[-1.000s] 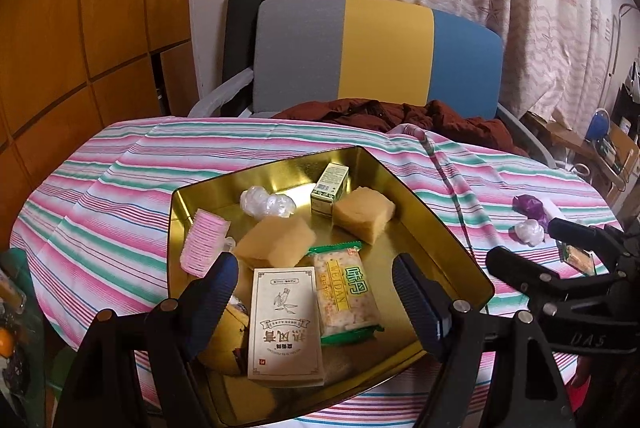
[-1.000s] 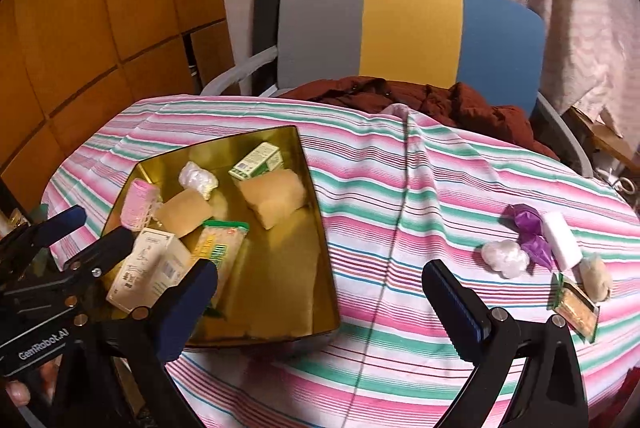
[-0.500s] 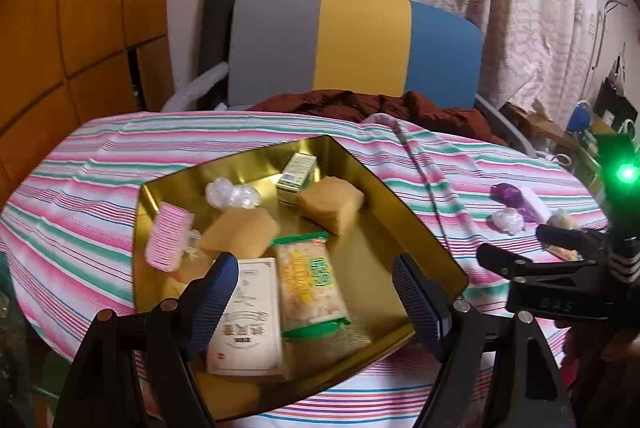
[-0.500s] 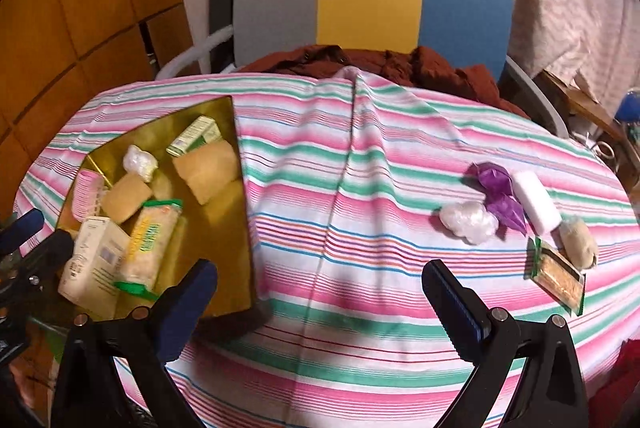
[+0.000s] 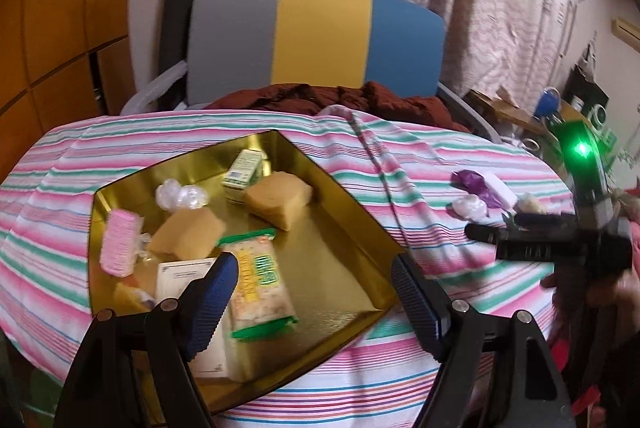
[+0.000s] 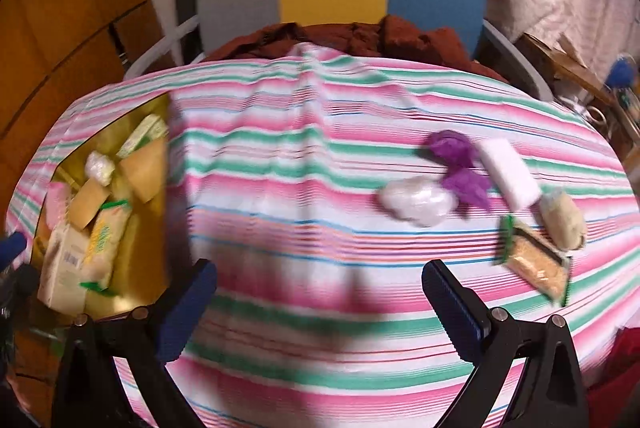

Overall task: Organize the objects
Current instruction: 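Move both open tools back toward the remaining items on the cloth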

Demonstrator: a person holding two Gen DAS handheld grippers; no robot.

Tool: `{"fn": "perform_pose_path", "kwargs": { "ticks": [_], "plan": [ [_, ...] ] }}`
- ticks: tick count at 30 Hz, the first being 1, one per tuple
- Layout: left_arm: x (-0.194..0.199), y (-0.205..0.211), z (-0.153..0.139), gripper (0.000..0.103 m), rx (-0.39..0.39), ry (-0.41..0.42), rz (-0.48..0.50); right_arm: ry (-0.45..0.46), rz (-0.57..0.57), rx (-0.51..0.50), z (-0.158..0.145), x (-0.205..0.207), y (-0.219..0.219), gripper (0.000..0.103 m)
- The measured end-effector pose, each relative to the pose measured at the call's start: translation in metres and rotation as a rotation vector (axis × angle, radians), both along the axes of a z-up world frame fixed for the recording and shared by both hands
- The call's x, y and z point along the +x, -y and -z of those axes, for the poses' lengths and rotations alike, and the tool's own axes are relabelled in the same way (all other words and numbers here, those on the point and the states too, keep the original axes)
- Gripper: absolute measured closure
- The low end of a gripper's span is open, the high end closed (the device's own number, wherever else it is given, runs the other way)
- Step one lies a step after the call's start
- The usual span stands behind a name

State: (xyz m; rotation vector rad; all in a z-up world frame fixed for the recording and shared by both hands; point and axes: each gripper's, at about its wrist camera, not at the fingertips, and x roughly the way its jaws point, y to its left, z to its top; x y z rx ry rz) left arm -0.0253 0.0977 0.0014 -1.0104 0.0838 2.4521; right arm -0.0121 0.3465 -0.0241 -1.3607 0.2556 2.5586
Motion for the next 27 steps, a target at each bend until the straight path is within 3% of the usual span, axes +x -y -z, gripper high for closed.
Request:
{"fn": "perform_pose_path", "kwargs": {
  "ticks": [9,14,17,21,27],
  "plan": [
    [0.001,-0.042,-0.004,0.023,0.006,0.019,0.108,-0.063,0.223,0.008,-0.02,0.012,-0.121,0.0],
    [0.002,-0.082,-0.008,0.023,-0.037,-0.003,0.184,-0.192,0.378,-0.123,-0.015,0.034,-0.185,0.0],
    [0.0,-0.109,-0.007,0.023,-0.06,-0.007,0.226,-0.215,0.474,-0.275,-0.004,0.045,-0.212,0.0],
    [-0.006,-0.145,0.001,0.023,-0.085,0.006,0.281,-0.261,0.476,-0.323,-0.008,0.05,-0.215,0.0],
    [-0.015,-0.205,0.022,0.024,-0.136,0.059,0.373,-0.224,0.402,-0.334,-0.006,0.04,-0.204,0.0]
  ]
}}
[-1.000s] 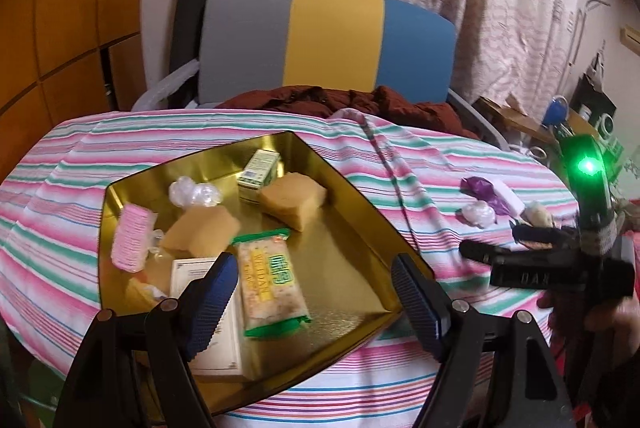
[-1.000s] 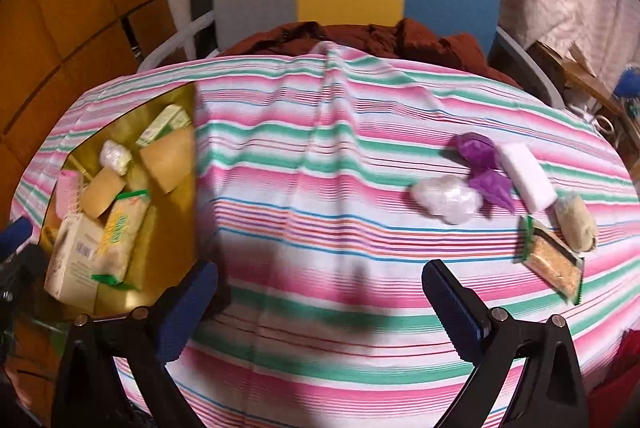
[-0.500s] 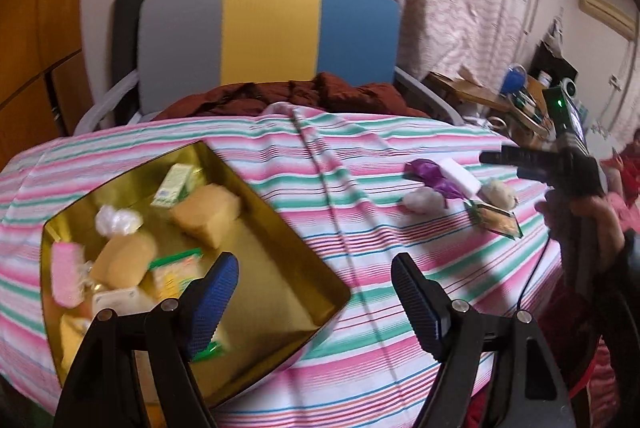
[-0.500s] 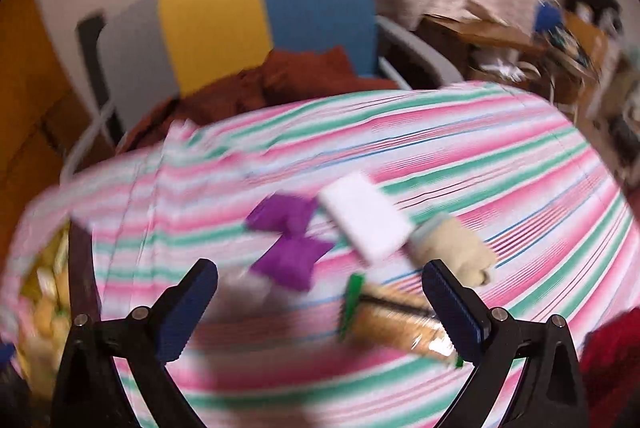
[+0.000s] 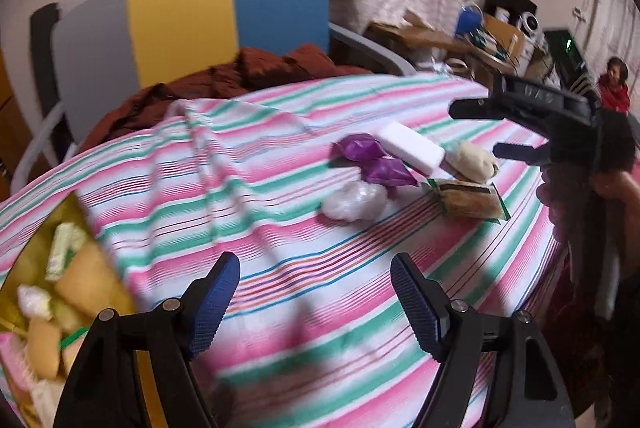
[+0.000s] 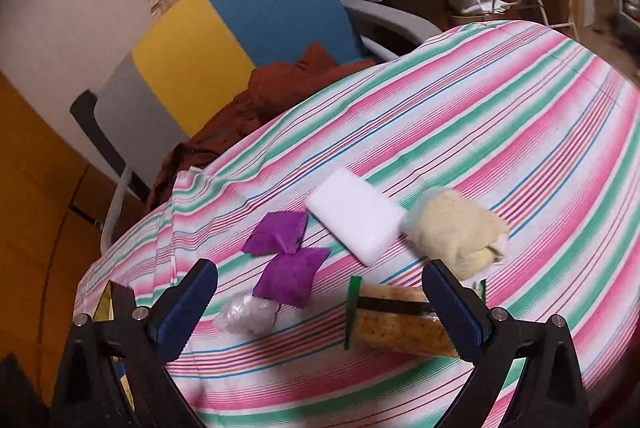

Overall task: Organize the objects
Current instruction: 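Move both open tools back toward the remaining items on the cloth, then grasp the second clear plastic bag with the left tool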

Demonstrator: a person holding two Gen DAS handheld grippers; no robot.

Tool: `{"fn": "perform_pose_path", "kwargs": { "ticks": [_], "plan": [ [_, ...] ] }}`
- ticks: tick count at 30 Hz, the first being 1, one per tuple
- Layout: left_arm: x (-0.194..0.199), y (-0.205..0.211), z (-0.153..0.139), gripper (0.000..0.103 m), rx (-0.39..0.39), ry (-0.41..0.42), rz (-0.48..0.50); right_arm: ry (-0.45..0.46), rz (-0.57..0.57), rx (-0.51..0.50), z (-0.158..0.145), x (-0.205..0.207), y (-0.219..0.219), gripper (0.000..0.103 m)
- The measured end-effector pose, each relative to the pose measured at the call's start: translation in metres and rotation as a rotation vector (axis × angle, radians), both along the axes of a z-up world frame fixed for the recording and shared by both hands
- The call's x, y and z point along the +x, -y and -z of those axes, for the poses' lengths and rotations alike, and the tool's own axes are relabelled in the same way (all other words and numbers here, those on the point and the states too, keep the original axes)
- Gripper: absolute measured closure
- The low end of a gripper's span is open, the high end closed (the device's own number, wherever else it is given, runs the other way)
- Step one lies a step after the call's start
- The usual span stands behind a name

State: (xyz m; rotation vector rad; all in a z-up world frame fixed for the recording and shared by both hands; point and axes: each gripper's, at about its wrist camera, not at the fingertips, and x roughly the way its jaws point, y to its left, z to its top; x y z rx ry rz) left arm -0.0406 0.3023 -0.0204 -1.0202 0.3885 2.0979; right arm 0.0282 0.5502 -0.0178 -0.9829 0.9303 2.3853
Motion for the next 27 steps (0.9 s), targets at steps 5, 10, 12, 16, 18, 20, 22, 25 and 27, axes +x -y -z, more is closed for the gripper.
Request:
{"fn": "perform_pose_path", "kwargs": {
  "ticks": [5,10,12,16,18,20,22,25,27],
  "plan": [
    [-0.013,-0.042,0.016,0.024,-0.031,0.029,0.05,-0.02,0.004,-0.043,0.004,0.001,-0.006,0.0],
    [-0.031,-0.076,0.034,0.024,-0.065,0.041,0.071,-0.029,-0.001,-0.094,0.01,0.001,-0.011,0.0],
    [-0.039,-0.086,0.041,0.024,-0.077,0.053,0.071,-0.025,-0.005,-0.098,0.01,0.001,-0.011,0.0],
    [-0.052,-0.104,0.056,0.024,-0.111,0.08,0.07,-0.014,-0.016,-0.098,0.012,-0.003,-0.01,0.0],
    [-0.056,-0.111,0.064,0.028,-0.126,0.076,0.069,-0.006,-0.02,-0.09,0.013,-0.005,-0.01,0.0],
    [-0.061,-0.116,0.071,0.042,-0.131,0.098,0.061,0.003,-0.024,-0.083,0.013,-0.006,-0.009,0.0],
    [-0.061,-0.115,0.076,0.046,-0.13,0.102,0.066,0.013,-0.027,-0.078,0.014,-0.007,-0.009,0.0],
    [-0.053,-0.103,0.077,0.052,-0.101,0.081,0.077,0.024,-0.033,-0.072,0.015,-0.009,-0.009,0.0],
    [-0.046,-0.092,0.077,0.054,-0.09,0.074,0.07,0.031,-0.04,-0.064,0.016,-0.011,-0.007,0.0]
  ]
}}
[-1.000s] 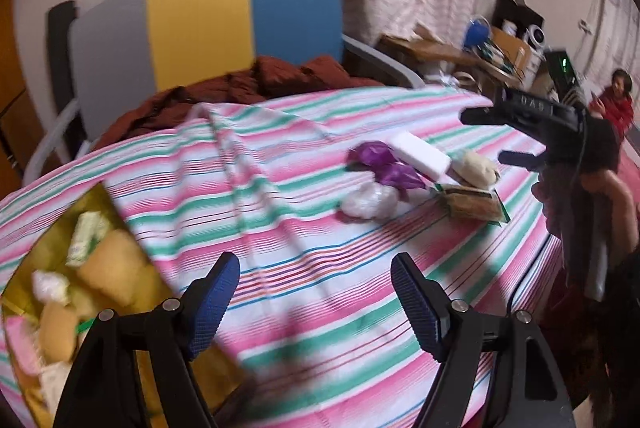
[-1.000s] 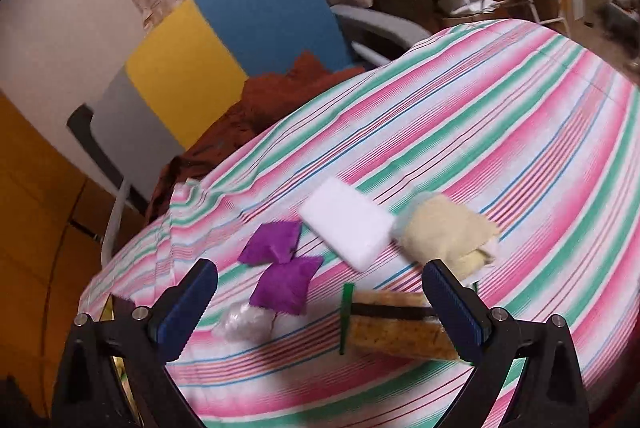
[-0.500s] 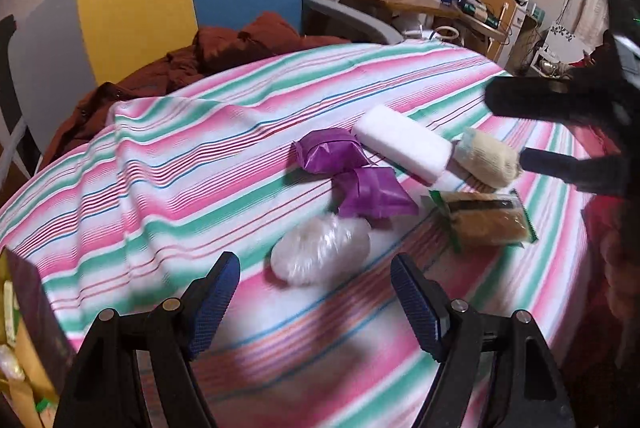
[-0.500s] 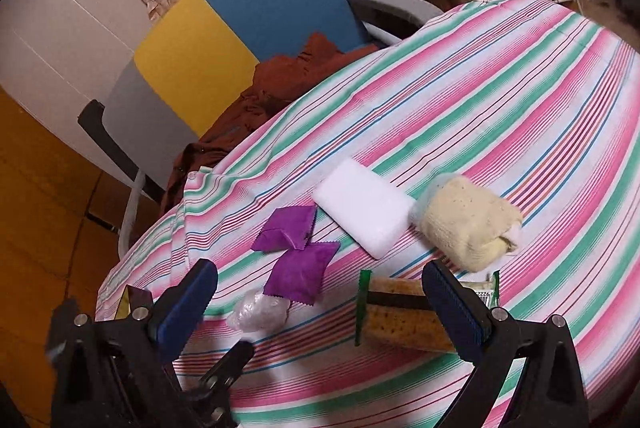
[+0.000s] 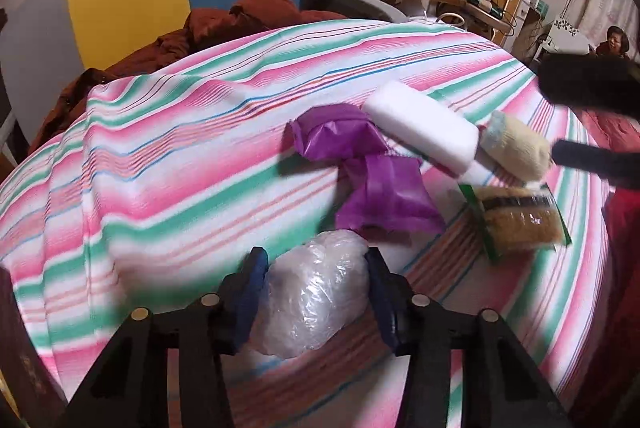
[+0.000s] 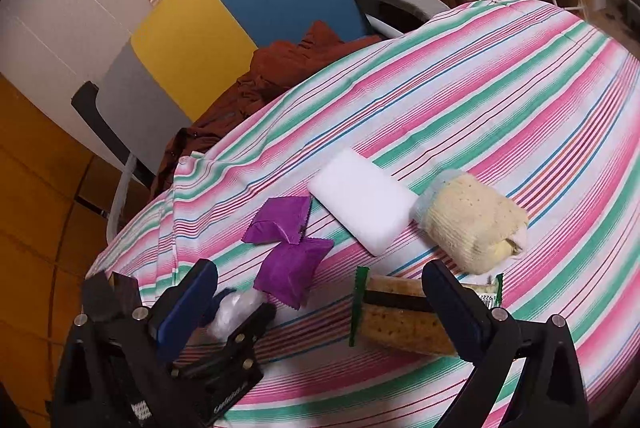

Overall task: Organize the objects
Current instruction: 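Grasp the second clear plastic bag with the left tool, then grasp a purple pouch with the right tool while the left holds the plastic bag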

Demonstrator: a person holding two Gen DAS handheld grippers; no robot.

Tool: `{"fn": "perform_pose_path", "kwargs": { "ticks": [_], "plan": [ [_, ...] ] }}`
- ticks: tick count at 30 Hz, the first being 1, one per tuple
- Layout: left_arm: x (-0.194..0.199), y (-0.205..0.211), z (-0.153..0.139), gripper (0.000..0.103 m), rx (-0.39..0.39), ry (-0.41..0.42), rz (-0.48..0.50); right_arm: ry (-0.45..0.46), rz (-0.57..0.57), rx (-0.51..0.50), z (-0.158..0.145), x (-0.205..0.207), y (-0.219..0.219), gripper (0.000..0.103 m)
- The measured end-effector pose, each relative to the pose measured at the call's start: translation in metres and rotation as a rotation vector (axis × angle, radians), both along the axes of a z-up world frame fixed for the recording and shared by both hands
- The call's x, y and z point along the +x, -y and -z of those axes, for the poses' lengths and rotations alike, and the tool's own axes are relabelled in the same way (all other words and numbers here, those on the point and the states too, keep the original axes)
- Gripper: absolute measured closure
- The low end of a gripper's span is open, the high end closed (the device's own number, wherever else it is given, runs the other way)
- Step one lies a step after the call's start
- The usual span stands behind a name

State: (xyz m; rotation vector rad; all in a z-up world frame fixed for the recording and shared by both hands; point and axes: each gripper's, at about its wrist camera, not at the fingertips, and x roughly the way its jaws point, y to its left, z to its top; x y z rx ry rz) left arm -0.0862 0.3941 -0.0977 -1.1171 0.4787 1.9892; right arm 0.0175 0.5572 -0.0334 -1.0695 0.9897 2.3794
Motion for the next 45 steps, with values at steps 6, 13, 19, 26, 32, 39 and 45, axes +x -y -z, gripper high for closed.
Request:
{"fn": "perform_pose_path", "kwargs": {
  "ticks": [6,13,19,26,32,39,45],
  "plan": [
    [0.029,0.042,-0.002,0.054,0.048,0.008,-0.048,0.018,-0.04,0.015,0.001,-0.005,0.007,0.0],
    [0.043,0.057,0.002,0.055,0.055,-0.052,-0.043,0.095,-0.169,0.03,0.014,-0.028,0.032,0.001],
    [0.039,0.064,0.003,0.055,0.103,-0.022,-0.047,0.167,-0.18,0.052,0.029,-0.059,0.042,0.015],
    [0.039,0.066,0.005,0.055,0.13,-0.018,-0.047,0.228,-0.116,0.014,0.055,-0.082,0.027,0.022],
    [0.04,0.066,0.006,0.054,0.13,-0.026,-0.045,0.268,-0.139,0.067,0.059,-0.091,0.027,0.04],
    [0.044,0.064,0.007,0.053,0.12,-0.043,-0.042,0.343,-0.259,0.133,0.057,-0.09,0.042,0.062],
    [0.041,0.067,0.005,0.058,0.124,-0.036,-0.05,0.329,-0.399,0.116,0.056,-0.087,0.062,0.062]
  ]
}}
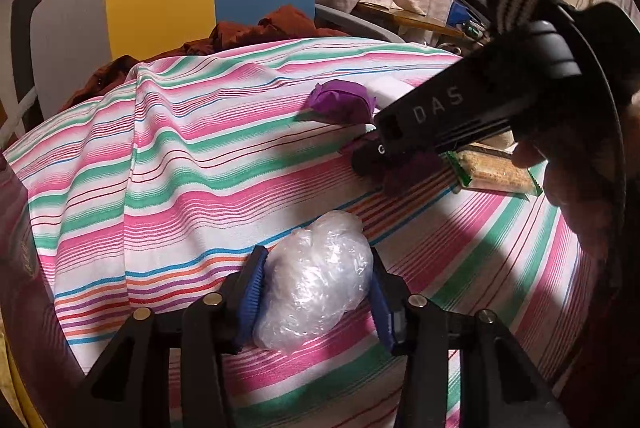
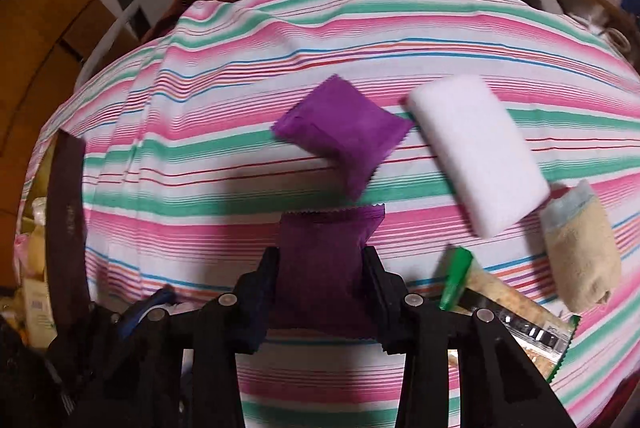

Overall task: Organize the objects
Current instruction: 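Grasp a purple pouch with the right tool while the left holds the plastic bag, then carry the plastic bag and purple pouch into the gold tray and release both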

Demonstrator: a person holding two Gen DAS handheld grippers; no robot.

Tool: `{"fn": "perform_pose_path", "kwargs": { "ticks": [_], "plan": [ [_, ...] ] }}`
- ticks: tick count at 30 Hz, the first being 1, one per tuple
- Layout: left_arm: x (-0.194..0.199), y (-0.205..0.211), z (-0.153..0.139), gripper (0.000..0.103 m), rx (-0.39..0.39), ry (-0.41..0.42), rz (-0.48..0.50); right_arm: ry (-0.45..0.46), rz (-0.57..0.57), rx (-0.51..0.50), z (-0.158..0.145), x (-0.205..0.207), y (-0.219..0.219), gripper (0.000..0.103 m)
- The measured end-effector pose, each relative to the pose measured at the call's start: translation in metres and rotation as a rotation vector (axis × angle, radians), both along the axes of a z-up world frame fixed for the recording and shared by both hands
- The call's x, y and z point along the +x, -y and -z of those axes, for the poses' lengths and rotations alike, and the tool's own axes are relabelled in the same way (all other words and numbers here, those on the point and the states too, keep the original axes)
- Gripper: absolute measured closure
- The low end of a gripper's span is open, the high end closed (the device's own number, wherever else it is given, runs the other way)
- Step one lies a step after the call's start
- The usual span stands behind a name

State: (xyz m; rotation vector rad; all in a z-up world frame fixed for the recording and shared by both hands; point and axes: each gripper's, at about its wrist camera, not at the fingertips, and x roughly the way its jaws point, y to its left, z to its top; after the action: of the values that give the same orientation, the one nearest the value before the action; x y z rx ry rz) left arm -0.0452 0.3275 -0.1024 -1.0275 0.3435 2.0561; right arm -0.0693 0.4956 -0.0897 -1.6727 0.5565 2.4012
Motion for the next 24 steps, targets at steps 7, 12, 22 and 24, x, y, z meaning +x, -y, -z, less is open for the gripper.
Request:
{"fn": "perform_pose_path", "kwargs": {
  "ticks": [7,12,22,24],
  "plan": [
    [0.017,0.026,-0.027,0.061,0.021,-0.003,0.001,-0.172,-0.121,-0.096,-0.025,0.003,0.019,0.062],
    [0.028,0.065,-0.063,0.06,0.071,-0.042,-0.039,-0.234,-0.169,-0.091,-0.039,0.008,0.036,0.062],
    [-0.007,0.179,-0.105,0.06,0.16,-0.09,-0.35,-0.369,-0.273,-0.157,-0.084,0.017,0.111,0.062],
    [-0.019,0.202,-0.109,0.06,0.163,-0.098,-0.419,-0.383,-0.314,-0.166,-0.091,0.017,0.134,0.062]
  ]
}}
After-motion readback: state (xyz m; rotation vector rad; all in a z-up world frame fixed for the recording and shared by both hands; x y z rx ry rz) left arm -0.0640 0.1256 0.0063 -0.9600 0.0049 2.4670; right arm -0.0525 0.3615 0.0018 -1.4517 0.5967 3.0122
